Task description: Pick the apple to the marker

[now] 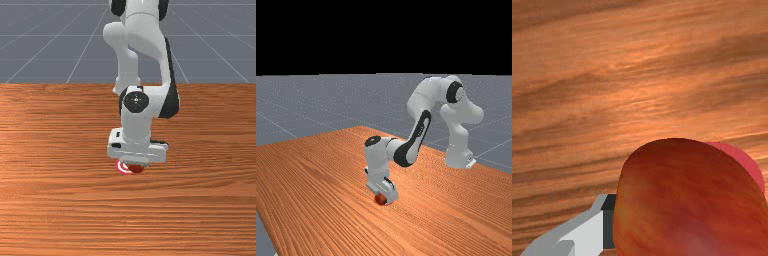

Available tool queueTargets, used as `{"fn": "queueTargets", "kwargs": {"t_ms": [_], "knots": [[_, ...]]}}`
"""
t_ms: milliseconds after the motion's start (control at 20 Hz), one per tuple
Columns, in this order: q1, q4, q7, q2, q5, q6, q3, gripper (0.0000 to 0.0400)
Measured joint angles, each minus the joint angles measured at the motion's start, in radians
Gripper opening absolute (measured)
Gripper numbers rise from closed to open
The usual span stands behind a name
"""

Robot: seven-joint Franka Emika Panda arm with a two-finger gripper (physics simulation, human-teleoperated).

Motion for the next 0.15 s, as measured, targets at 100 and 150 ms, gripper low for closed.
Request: {"fn": "queueTargets", "kwargs": {"t_ms": [100,150], "knots": [[-0.002,-0.058,-0.006,-0.022,0.004,0.044,-0.004,0.0289],[-0.002,-0.071,-0.007,-0.026,0.005,0.055,-0.005,0.0289]]}}
